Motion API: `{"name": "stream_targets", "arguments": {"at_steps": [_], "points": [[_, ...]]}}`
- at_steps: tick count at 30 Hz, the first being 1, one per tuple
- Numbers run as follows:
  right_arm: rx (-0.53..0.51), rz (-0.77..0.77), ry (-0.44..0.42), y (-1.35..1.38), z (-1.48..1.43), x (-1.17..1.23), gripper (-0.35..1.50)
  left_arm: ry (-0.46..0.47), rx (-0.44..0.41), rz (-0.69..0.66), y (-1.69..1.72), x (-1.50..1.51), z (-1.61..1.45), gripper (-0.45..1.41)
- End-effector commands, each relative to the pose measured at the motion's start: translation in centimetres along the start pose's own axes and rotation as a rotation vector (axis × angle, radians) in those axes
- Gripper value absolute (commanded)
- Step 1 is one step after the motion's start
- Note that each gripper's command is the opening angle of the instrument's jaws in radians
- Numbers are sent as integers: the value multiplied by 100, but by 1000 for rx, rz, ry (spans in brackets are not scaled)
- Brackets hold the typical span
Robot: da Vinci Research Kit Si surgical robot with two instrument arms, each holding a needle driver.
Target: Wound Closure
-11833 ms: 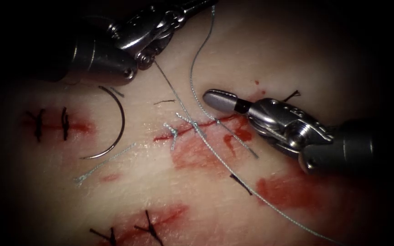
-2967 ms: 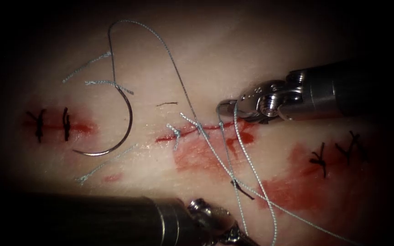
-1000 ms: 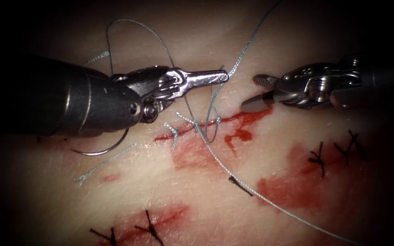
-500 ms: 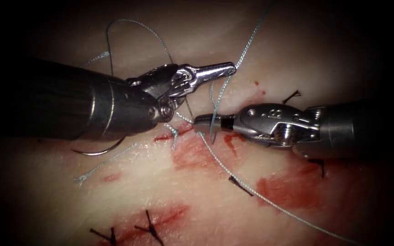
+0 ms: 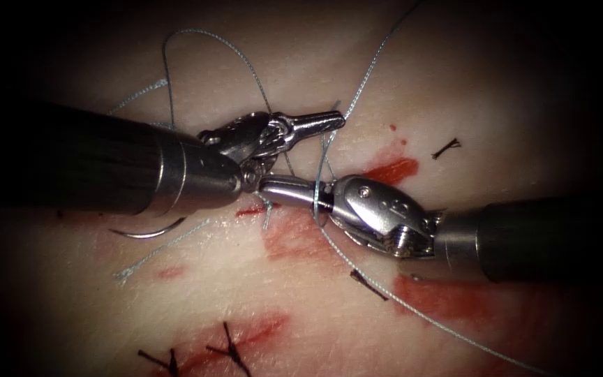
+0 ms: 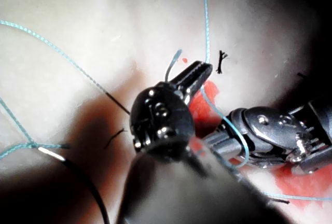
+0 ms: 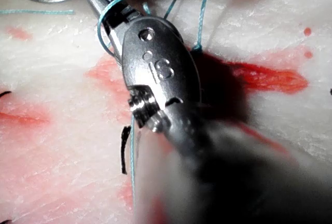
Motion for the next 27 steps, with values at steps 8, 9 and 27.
{"name": "stream_targets", "arguments": {"at_steps": [8,9,27], "points": [[-249,-37,105,23,-6,21,-35,-69,99,30,-14,-15,-19,-45],[-249,-37,105,23,-6,21,-35,-69,99,30,-14,-15,-19,-45],[-652,180,102,34,-22,19,-35,-72,139,192,5,1,-26,-45]]}}
